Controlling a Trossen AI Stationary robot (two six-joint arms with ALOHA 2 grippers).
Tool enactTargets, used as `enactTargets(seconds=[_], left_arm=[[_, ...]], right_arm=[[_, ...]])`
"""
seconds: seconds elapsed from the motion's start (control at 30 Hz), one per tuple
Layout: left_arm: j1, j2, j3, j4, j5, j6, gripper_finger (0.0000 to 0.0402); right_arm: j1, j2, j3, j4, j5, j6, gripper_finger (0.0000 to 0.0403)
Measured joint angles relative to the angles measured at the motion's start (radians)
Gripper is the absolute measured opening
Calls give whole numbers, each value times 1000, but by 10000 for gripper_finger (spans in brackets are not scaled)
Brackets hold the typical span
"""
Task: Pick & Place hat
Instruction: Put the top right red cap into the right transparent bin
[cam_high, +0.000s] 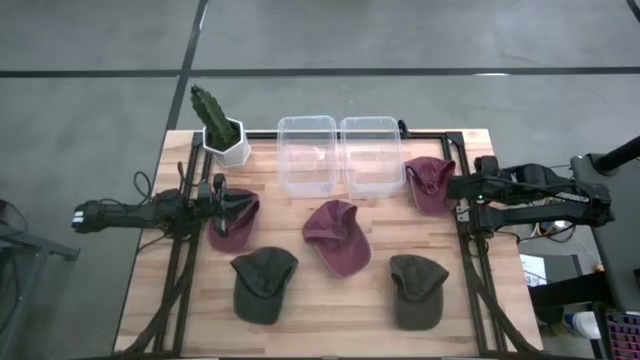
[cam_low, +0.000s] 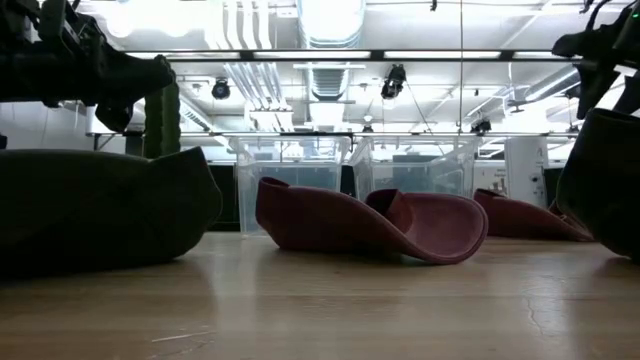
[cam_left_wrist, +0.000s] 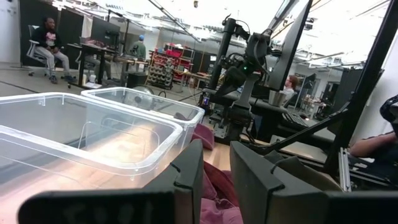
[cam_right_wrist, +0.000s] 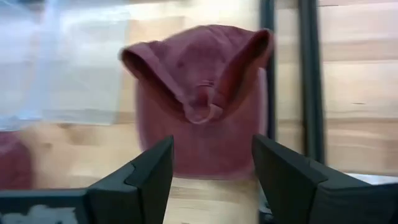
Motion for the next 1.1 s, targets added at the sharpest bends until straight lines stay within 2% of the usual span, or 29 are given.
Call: enactTargets(seconds=[0.33, 0.63, 0.87, 1.1], left_arm=[[0, 0, 0, 0, -31, 0, 74], [0, 0, 0, 1, -31, 0, 74], [0, 0, 0, 1, -30, 0, 74], [0, 0, 0, 1, -40, 0, 74]], right_arm=[[-10, 86, 0, -36, -4, 113, 210], [-109, 112, 0, -9, -106, 146, 210], [-206, 216, 0, 13, -105, 27, 210], [-442, 273, 0, 71, -105, -200, 210]])
